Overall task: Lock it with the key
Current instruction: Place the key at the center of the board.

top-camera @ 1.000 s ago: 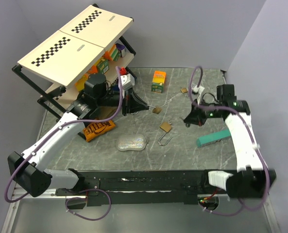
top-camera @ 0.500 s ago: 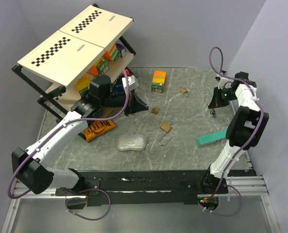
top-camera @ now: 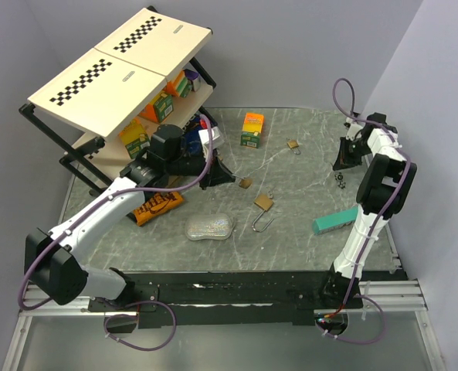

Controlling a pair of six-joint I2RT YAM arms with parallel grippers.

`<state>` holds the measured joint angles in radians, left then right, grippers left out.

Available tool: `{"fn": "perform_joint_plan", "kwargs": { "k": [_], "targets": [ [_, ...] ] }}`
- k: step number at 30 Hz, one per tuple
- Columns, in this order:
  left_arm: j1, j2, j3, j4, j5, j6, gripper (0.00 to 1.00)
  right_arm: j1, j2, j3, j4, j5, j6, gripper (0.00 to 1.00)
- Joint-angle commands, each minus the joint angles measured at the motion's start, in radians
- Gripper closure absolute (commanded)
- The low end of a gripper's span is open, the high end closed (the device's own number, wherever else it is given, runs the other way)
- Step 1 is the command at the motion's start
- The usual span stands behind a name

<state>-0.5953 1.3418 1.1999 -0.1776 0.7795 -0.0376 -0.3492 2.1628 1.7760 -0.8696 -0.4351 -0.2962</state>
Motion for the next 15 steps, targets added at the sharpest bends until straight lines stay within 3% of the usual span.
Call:
{"fn": "perform_joint_plan", "kwargs": {
  "k": [1,4,8,15],
  "targets": [
    [-0.003,0.017,0.001,0.038,0.001,-0.004,0.99,0.004,0.049,0.109,0.014,0.016,0.052,0.96],
    [-0.003,0.031,0.009,0.023,-0.002,-0.001,0.99,0.004,0.080,0.137,0.011,0.013,0.066,0.86],
    [-0.003,0.049,0.018,0.013,0.001,-0.011,0.99,0.006,0.080,0.154,0.017,0.015,0.074,0.61],
    [-0.004,0.065,0.033,0.030,-0.006,-0.050,0.99,0.015,-0.006,0.185,-0.016,-0.033,0.037,0.45]
  ]
}}
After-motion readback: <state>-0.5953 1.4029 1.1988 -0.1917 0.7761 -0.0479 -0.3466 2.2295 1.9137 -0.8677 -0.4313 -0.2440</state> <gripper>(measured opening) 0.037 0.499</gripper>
